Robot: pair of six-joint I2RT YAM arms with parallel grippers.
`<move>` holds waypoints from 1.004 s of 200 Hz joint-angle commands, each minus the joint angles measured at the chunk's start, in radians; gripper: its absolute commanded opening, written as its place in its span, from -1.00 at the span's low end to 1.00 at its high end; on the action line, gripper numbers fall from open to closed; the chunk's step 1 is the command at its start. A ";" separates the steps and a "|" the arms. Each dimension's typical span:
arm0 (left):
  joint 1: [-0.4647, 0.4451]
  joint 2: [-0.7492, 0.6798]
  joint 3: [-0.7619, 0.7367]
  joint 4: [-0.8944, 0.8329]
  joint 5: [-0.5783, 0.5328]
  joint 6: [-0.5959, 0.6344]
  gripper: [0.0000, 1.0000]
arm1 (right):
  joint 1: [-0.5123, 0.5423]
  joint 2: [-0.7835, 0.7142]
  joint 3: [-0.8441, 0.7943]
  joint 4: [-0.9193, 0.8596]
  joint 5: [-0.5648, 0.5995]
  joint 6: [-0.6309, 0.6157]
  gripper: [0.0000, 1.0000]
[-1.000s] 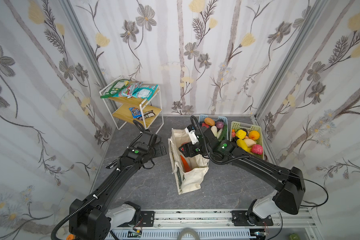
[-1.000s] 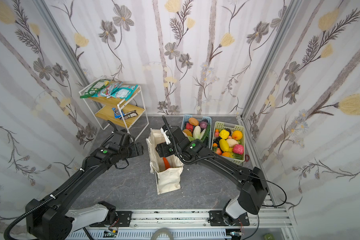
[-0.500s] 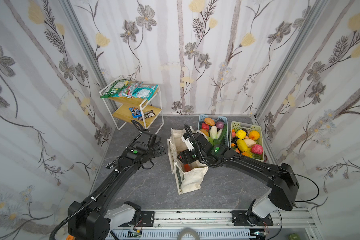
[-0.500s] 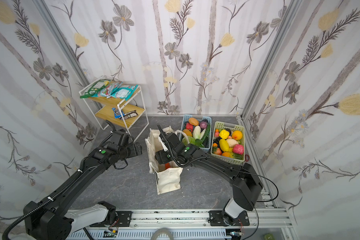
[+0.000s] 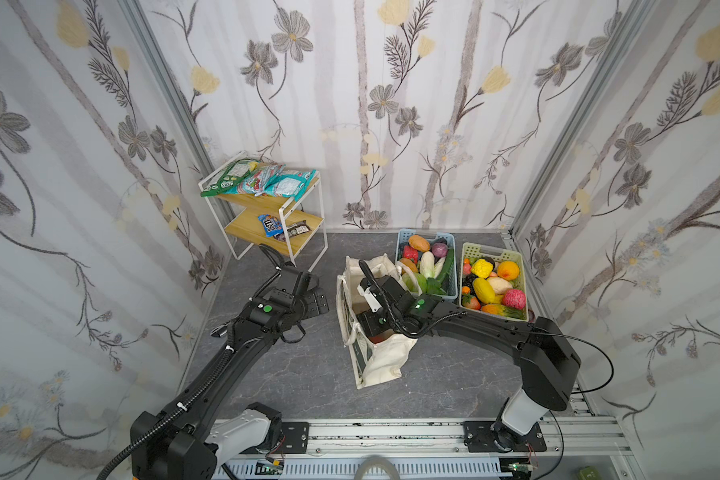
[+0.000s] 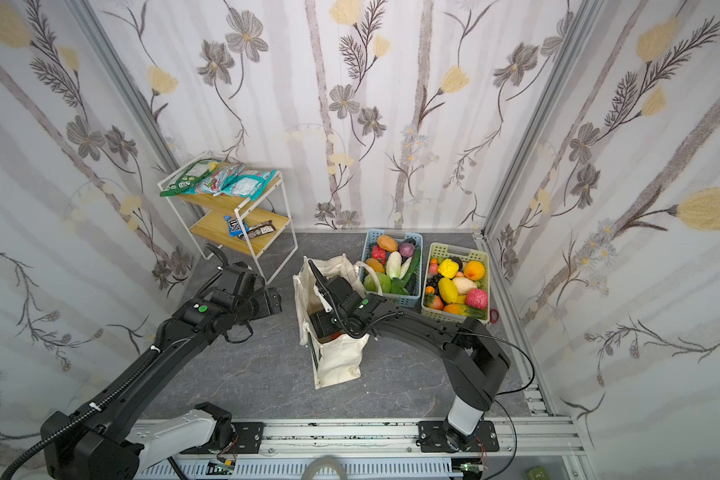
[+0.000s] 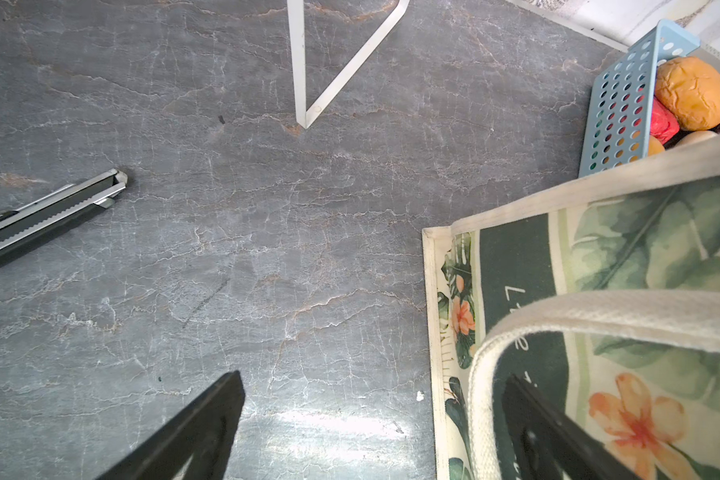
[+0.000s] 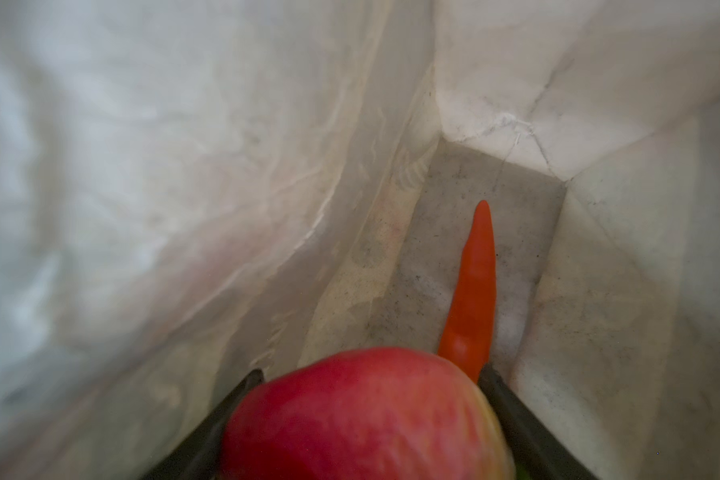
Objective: Place the food into the grocery bag and tie it
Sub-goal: 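Lower the red mango into the bag beside the red pepper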
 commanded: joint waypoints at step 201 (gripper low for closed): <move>0.000 -0.022 -0.013 -0.020 -0.020 -0.018 1.00 | 0.002 0.208 -0.046 0.088 -0.018 0.035 0.72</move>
